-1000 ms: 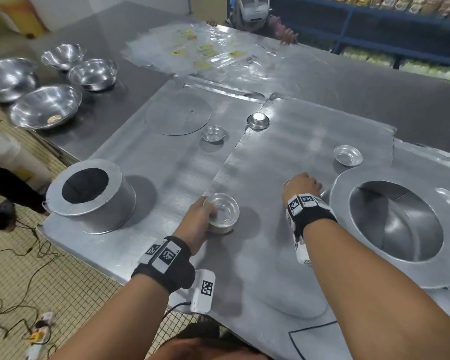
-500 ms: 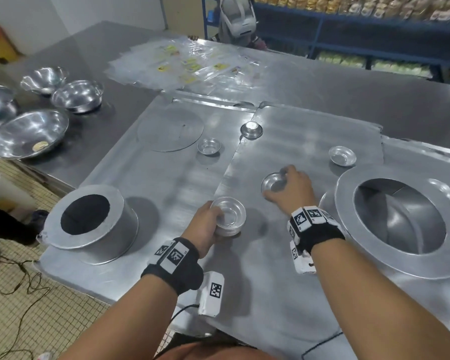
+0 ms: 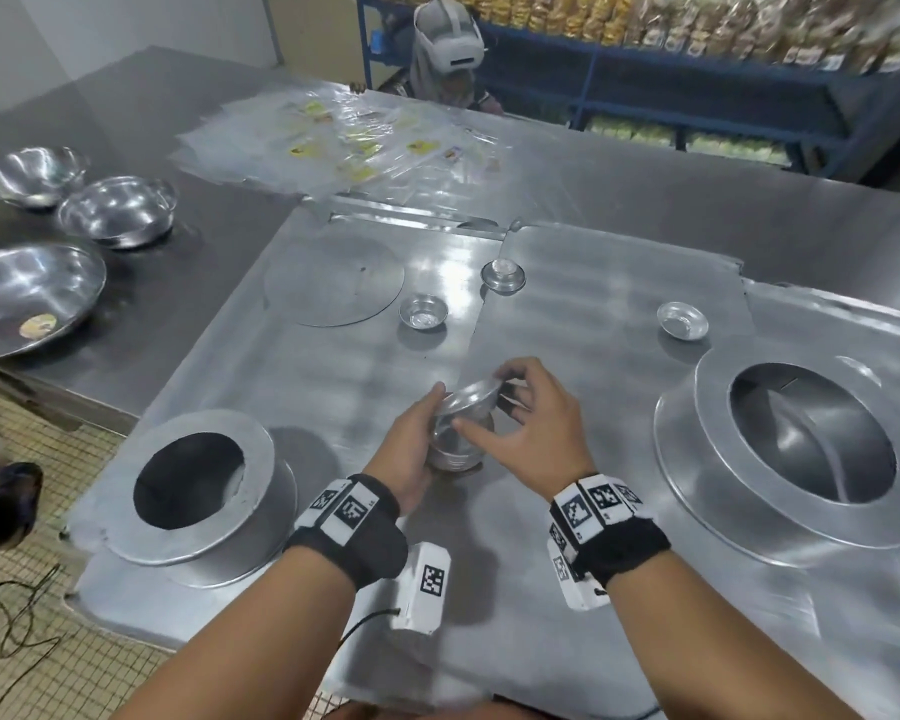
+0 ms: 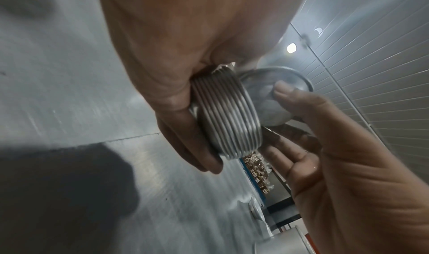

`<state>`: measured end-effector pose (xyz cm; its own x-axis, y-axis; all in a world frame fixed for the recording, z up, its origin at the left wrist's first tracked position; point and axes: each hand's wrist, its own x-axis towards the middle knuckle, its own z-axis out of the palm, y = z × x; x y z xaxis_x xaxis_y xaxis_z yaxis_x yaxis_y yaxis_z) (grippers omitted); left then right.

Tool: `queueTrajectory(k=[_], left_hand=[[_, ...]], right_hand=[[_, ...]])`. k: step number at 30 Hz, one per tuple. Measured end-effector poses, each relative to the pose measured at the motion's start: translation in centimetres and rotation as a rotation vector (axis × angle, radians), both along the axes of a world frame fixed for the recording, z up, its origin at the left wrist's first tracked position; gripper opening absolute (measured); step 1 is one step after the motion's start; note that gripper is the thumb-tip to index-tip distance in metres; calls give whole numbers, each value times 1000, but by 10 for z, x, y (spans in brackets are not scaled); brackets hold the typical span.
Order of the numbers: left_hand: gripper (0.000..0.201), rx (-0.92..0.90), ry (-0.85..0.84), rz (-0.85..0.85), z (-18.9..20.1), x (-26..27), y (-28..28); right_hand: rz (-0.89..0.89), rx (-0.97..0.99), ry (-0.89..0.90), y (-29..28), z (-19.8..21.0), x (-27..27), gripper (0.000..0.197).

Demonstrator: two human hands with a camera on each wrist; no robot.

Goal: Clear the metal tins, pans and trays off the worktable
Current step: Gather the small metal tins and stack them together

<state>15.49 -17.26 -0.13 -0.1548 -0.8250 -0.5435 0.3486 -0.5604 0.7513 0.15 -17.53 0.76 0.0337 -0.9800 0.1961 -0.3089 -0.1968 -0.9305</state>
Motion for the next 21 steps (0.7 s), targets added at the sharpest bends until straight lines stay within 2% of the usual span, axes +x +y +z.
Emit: queueTrajectory(k=[8,16,21], left_hand=[[32,-24,-22,-6,-13,20,-4],[36,-31,-75,28,-18,23,-6],[37,-39,-67,42,-21,26,-6]], right_hand=[[74,65,32,6,-9,17,58],[158,163,-62,6,-14,17,55],[193,190,-56,5,-16,16,56]])
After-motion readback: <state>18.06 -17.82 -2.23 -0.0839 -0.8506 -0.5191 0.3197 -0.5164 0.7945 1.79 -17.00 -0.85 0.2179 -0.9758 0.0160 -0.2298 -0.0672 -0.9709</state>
